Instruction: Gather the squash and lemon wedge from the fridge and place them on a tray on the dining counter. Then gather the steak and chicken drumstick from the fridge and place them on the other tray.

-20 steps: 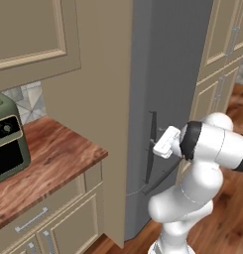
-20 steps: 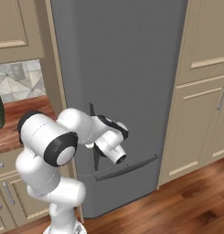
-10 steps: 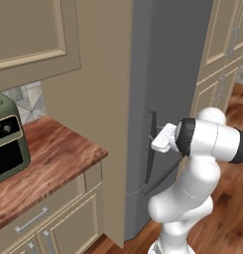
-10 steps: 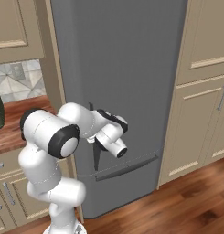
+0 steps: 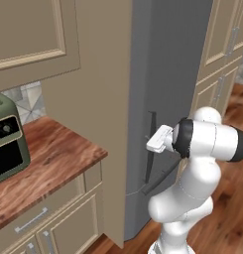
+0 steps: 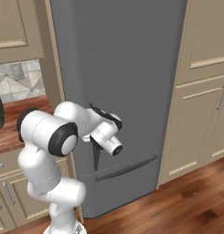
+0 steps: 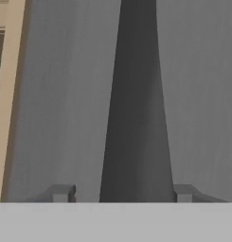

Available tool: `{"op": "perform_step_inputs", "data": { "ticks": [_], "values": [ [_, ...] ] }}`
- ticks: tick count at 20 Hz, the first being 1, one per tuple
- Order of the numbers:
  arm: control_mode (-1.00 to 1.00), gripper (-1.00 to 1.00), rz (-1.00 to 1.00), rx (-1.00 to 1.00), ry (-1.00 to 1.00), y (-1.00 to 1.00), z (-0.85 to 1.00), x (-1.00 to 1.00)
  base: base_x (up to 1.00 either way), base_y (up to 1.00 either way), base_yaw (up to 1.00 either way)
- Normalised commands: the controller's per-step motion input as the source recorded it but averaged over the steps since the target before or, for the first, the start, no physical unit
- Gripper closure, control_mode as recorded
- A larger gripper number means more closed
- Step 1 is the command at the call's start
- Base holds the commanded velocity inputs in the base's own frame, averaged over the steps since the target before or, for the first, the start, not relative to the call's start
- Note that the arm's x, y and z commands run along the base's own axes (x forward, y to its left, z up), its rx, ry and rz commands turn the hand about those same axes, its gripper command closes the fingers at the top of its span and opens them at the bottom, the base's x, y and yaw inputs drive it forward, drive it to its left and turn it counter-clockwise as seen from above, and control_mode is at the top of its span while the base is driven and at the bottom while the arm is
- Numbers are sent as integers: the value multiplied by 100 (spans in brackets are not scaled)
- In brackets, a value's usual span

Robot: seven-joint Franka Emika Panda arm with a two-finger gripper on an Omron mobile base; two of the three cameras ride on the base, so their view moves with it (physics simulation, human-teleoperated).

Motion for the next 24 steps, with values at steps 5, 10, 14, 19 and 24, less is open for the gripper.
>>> {"op": "perform_step_inputs", "data": {
  "ticks": [5, 10, 14, 19, 24],
  "values": [
    [-100, 100, 0, 0, 0, 9, 5, 0, 0, 0, 0],
    [-100, 100, -7, 0, 0, -43, 32, -24, 0, 0, 0],
    [-100, 100, -11, 0, 0, -64, 44, -41, 0, 0, 0],
    [-100, 100, -13, 0, 1, -85, 49, -42, 0, 0, 0],
    [-100, 100, -10, 0, 8, -100, 55, -25, 0, 0, 0]
  ]
}}
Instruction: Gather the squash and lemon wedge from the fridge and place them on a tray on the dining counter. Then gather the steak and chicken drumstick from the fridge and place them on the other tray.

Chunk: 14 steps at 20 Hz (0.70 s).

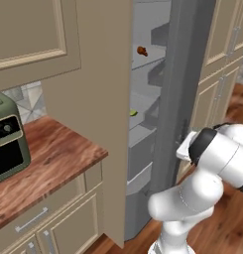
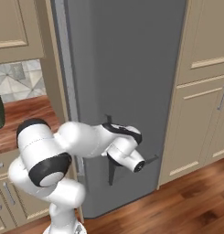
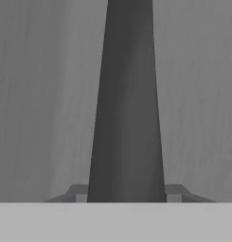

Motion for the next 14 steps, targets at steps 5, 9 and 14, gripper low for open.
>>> {"op": "perform_step_inputs", "data": {
  "ticks": [5, 9, 14],
  "values": [
    [-100, 100, -8, 0, 6, -100, 52, -26, 0, 0, 0],
    [-100, 100, -10, 0, 2, -97, 50, -40, 0, 0, 0],
    [-100, 100, -15, 0, 0, -78, 46, -45, 0, 0, 0]
  ]
}}
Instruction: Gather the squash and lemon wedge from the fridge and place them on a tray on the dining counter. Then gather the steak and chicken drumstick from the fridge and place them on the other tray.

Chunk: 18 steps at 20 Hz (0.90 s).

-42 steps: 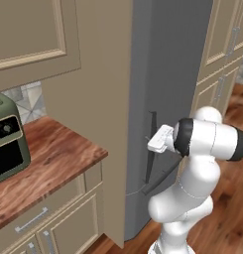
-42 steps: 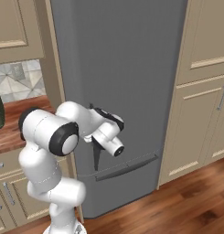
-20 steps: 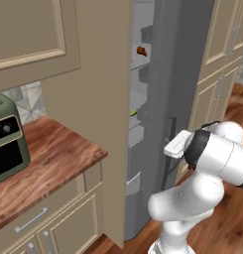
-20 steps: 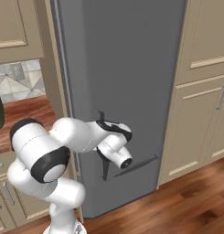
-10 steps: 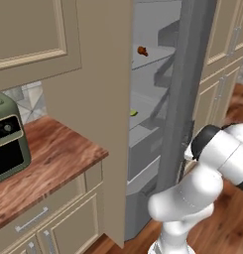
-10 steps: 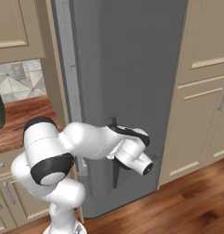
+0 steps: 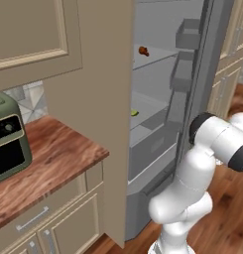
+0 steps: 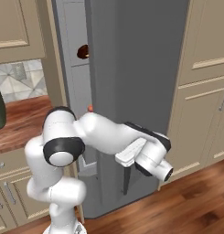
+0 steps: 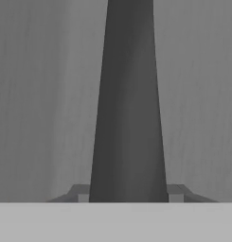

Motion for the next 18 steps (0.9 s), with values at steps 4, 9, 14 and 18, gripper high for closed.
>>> {"op": "perform_step_inputs", "data": {
  "ticks": [4, 9, 14, 18],
  "values": [
    [-100, -100, -20, 0, -5, -30, 40, -84, 0, 0, 0],
    [-100, -100, -12, 0, -26, 1, 47, -99, 0, 0, 0],
    [-100, -100, -10, 0, -7, -14, 53, -57, 0, 0, 0],
    [-100, -100, -4, -1, 0, 2, 16, -3, 0, 0, 0]
  ]
}}
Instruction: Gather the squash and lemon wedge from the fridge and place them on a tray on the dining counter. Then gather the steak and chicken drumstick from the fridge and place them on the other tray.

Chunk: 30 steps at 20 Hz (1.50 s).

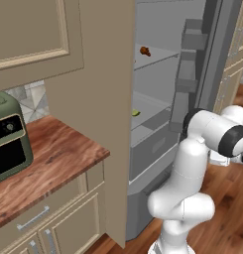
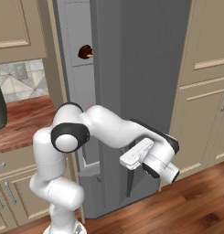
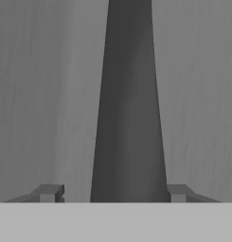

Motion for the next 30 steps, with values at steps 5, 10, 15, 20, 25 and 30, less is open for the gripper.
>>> {"op": "perform_step_inputs", "data": {
  "ticks": [5, 10, 15, 20, 25, 30],
  "values": [
    [-100, -100, -5, 0, 0, -2, 0, 38, 0, 0, 0],
    [-100, -100, 0, 0, 0, -47, 0, 50, 0, 0, 0],
    [-100, -100, 0, 0, 0, -43, 1, 3, 0, 0, 0],
    [-100, -100, 4, 0, -12, -30, -2, 10, 0, 0, 0],
    [-100, -100, 16, 1, -41, -19, 10, -9, 0, 0, 0],
    [-100, -100, 12, 0, -53, -10, 7, 0, 0, 0, 0]
  ]
}}
